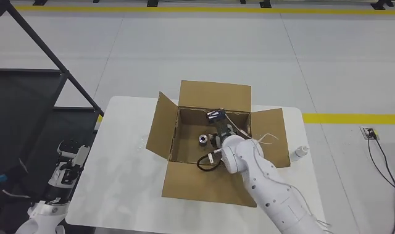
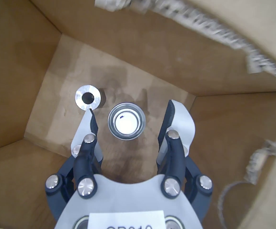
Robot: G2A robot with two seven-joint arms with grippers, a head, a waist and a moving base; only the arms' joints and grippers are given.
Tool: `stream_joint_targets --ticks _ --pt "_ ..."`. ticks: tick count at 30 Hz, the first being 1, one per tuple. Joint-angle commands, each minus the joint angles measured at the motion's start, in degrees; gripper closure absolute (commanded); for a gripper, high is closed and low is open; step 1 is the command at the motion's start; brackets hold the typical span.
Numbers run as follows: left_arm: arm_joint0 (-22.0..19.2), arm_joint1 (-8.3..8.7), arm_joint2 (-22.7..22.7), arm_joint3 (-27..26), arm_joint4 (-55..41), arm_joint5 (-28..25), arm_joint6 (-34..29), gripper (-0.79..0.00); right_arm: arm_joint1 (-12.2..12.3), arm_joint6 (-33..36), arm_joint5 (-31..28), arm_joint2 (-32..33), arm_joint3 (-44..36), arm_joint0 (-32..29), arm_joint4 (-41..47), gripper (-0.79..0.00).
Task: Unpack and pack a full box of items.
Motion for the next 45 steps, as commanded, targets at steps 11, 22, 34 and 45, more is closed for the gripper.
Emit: stream_joint_targets --ticks 11,22,34,45 --pt "0.0 0.0 0.0 0.0 0.0 0.0 0.0 -0.785 6.57 -1.72 -15.24 38.39 -42.28 -32.69 5.55 -0.785" --pt "0.0 0.0 0.0 0.0 0.0 0.0 0.0 -0.785 8.71 -6.68 -28.05 56.11 -29.08 -38.94 14.77 -0.785" --pt "0.0 0.0 0.0 0.0 0.0 0.0 0.0 -0.785 10.19 -7.91 -31.58 50.64 -11.96 -29.99 8.8 -0.785" --pt "0.0 0.0 0.0 0.0 0.0 0.0 0.0 -0.785 11.03 -9.21 -31.74 47.5 -3.21 -23.97 8.11 -0.566"
